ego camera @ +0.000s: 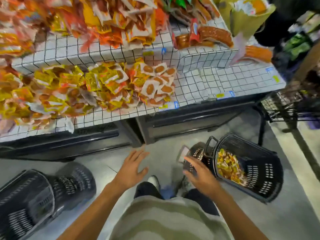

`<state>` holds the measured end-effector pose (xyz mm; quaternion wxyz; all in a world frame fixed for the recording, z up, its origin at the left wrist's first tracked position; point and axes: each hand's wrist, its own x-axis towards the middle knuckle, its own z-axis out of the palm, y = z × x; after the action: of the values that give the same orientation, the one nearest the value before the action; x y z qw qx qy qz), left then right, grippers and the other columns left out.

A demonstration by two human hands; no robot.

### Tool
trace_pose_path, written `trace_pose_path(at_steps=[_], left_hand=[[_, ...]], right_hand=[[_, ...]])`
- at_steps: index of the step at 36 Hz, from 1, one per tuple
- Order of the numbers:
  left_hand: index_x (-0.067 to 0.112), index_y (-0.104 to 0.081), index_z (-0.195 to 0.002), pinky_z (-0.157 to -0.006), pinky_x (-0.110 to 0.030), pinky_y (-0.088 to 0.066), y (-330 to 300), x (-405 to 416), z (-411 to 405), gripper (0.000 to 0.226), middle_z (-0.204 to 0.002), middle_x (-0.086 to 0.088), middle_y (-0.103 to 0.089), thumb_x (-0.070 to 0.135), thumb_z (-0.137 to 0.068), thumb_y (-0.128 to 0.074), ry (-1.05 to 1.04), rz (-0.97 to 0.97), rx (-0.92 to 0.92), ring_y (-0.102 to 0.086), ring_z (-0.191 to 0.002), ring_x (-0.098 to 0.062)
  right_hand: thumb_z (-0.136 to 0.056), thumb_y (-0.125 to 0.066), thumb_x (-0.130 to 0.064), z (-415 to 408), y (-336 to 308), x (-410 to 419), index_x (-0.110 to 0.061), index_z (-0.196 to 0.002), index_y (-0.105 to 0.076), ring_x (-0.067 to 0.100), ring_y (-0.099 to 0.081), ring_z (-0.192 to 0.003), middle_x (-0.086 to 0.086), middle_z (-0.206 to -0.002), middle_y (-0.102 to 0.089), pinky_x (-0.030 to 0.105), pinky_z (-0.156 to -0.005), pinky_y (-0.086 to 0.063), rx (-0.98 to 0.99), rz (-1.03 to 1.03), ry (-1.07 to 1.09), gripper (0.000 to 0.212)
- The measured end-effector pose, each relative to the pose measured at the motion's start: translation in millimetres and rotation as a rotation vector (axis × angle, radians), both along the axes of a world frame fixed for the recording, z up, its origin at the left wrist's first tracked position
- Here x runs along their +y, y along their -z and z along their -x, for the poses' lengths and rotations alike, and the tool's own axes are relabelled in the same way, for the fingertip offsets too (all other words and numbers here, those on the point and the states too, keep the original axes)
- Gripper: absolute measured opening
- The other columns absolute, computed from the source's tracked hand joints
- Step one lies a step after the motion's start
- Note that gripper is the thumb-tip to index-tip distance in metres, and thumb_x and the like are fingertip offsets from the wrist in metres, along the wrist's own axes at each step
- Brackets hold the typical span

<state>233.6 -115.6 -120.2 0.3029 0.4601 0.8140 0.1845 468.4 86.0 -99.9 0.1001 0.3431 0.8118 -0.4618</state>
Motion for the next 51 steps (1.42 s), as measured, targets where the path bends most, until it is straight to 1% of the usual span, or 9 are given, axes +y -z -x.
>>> trace_pose_path(at_steps=[3, 7, 13, 18, 23, 28, 40, 45, 51], left_hand=[[0.021, -0.043, -0.149, -0.124, -0.030, -0.004, 6.1, 3.6, -23.1, 0.057, -0.160, -0.003, -0.033, 0.036, -0.097, -0.062, 0.036, 0.072, 0.009, -0.022, -0.151, -0.026], [0.024, -0.038, -0.152, -0.125, -0.036, -0.012, 8.0, 27.8, -53.4, 0.059, -0.162, -0.001, -0.029, 0.040, -0.098, -0.058, 0.093, 0.127, 0.024, -0.020, -0.152, -0.025], [0.022, -0.039, -0.151, -0.121, -0.028, -0.010, 6.4, 87.7, -119.3, 0.058, -0.161, -0.002, -0.031, 0.042, -0.100, -0.055, 0.207, 0.167, 0.039, -0.026, -0.149, -0.021], [0.005, -0.054, -0.140, -0.118, -0.036, -0.027, 5.5, 144.9, -200.9, 0.058, -0.148, -0.014, -0.050, 0.041, -0.095, -0.061, 0.342, 0.176, 0.014, -0.045, -0.139, -0.031], [0.012, -0.048, -0.145, -0.114, -0.017, -0.018, -6.6, 192.5, -280.2, 0.053, -0.152, -0.007, -0.045, 0.027, -0.097, -0.063, 0.457, 0.191, -0.032, -0.038, -0.140, -0.023], [0.017, -0.042, -0.149, -0.118, -0.022, -0.018, -12.7, 219.8, -336.1, 0.051, -0.157, 0.000, -0.036, 0.028, -0.101, -0.057, 0.506, 0.211, -0.077, -0.029, -0.146, -0.016], [0.022, -0.047, -0.144, -0.116, -0.021, -0.021, 2.5, 289.7, -328.8, 0.045, -0.151, 0.004, -0.043, 0.024, -0.100, -0.058, 0.534, 0.240, -0.179, -0.034, -0.141, -0.015], [0.025, -0.049, -0.143, -0.113, -0.019, -0.021, 21.2, 327.9, -310.3, 0.046, -0.149, 0.005, -0.045, 0.022, -0.099, -0.059, 0.499, 0.257, -0.214, -0.035, -0.139, -0.013], [0.020, -0.049, -0.145, -0.120, -0.026, -0.023, 61.6, 374.6, -292.8, 0.048, -0.152, 0.002, -0.044, 0.025, -0.099, -0.061, 0.582, 0.288, -0.182, -0.035, -0.143, -0.017]], right_hand=[[-0.098, -0.065, -0.034, -44.4, 5.2, -2.0, -0.020, -0.153, -0.044, 0.009, -0.031, -0.147, -0.003, -0.160, -0.037, 0.008, -0.111, -0.024, -0.054, -0.004, 0.035, 0.060], [-0.097, -0.067, -0.035, -104.3, 9.8, 7.4, -0.017, -0.150, -0.046, 0.016, -0.041, -0.144, 0.001, -0.157, -0.043, 0.029, -0.117, -0.034, -0.100, 0.031, 0.150, 0.060], [-0.097, -0.065, -0.038, -205.5, 10.0, 26.0, -0.021, -0.146, -0.051, 0.021, -0.047, -0.140, 0.001, -0.151, -0.051, 0.037, -0.116, -0.037, -0.126, 0.001, 0.317, 0.053], [-0.098, -0.063, -0.040, -295.7, 13.2, 37.1, -0.022, -0.149, -0.047, 0.021, -0.045, -0.142, 0.000, -0.155, -0.046, 0.031, -0.115, -0.035, -0.137, 0.022, 0.486, 0.056], [-0.100, -0.061, -0.040, -378.8, 21.1, 38.0, -0.022, -0.151, -0.043, 0.017, -0.044, -0.141, 0.000, -0.155, -0.046, 0.016, -0.106, -0.029, -0.192, 0.104, 0.635, 0.057], [-0.101, -0.059, -0.038, -433.3, 27.9, 34.0, -0.020, -0.152, -0.042, 0.020, -0.044, -0.142, 0.002, -0.156, -0.045, 0.030, -0.115, -0.034, -0.225, 0.179, 0.777, 0.056], [-0.100, -0.063, -0.034, -429.6, 42.8, 56.6, -0.021, -0.149, -0.046, 0.022, -0.049, -0.137, 0.000, -0.153, -0.049, 0.038, -0.114, -0.041, -0.236, 0.308, 1.003, 0.054], [-0.100, -0.063, -0.030, -401.3, 43.6, 94.2, -0.020, -0.147, -0.048, 0.019, -0.049, -0.135, -0.001, -0.151, -0.050, 0.034, -0.113, -0.041, -0.218, 0.345, 1.043, 0.051], [-0.099, -0.064, -0.033, -378.7, 54.3, 145.7, -0.026, -0.142, -0.054, 0.007, -0.052, -0.123, -0.009, -0.141, -0.056, 0.021, -0.102, -0.041, -0.162, 0.349, 1.129, 0.045]])
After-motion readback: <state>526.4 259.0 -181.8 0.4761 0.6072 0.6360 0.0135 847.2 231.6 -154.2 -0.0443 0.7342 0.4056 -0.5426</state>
